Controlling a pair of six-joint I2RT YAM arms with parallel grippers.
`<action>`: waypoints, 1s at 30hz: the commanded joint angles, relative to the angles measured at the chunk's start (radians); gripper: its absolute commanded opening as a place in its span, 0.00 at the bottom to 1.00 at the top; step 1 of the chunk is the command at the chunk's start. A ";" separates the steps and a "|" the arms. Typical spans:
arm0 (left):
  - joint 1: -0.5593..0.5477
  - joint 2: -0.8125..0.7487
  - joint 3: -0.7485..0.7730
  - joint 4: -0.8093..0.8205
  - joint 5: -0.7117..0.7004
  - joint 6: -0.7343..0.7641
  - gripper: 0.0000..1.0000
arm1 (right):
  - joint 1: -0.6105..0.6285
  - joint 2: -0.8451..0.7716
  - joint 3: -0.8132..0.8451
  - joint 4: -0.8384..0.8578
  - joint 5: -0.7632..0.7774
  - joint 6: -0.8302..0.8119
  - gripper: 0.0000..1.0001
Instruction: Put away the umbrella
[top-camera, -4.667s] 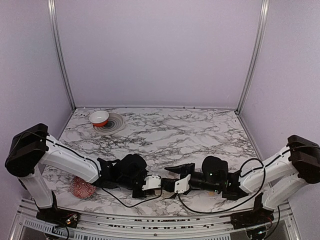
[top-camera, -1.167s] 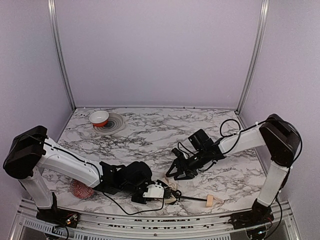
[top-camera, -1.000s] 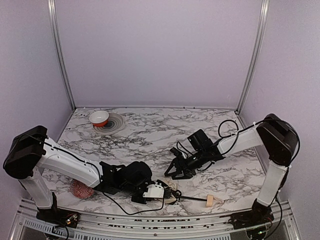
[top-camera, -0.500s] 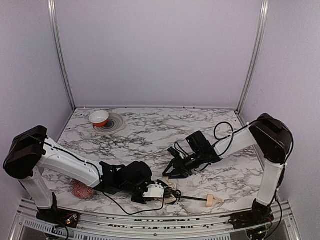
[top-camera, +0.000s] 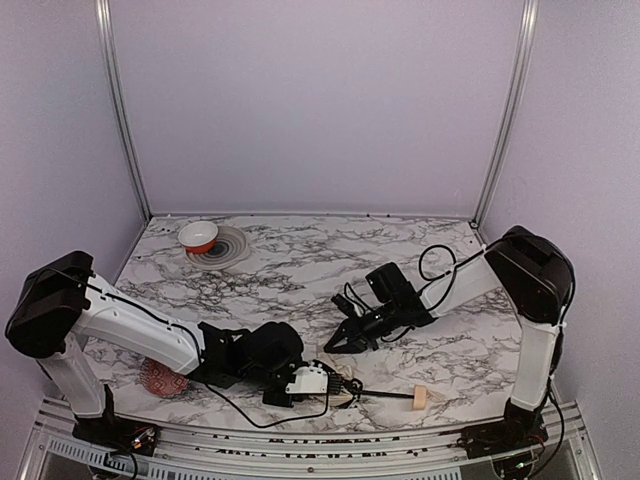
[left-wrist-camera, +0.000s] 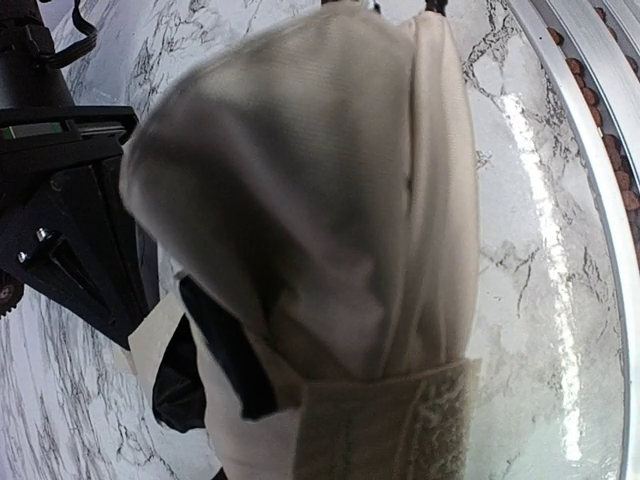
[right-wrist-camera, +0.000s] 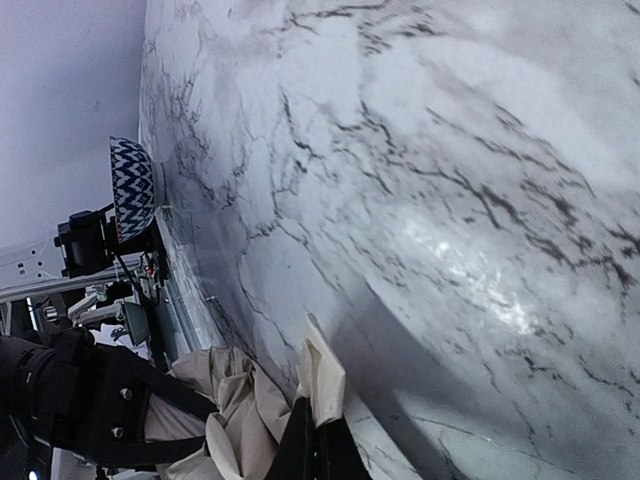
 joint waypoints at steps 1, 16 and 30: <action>0.003 -0.036 -0.013 -0.177 0.109 -0.065 0.00 | -0.008 0.001 0.077 0.073 0.057 -0.027 0.00; 0.030 -0.039 0.030 -0.199 0.354 -0.160 0.00 | -0.051 0.019 0.223 0.134 0.173 -0.092 0.00; 0.190 0.089 0.041 -0.115 0.612 -0.407 0.00 | -0.030 -0.190 0.022 0.347 -0.053 -0.132 0.00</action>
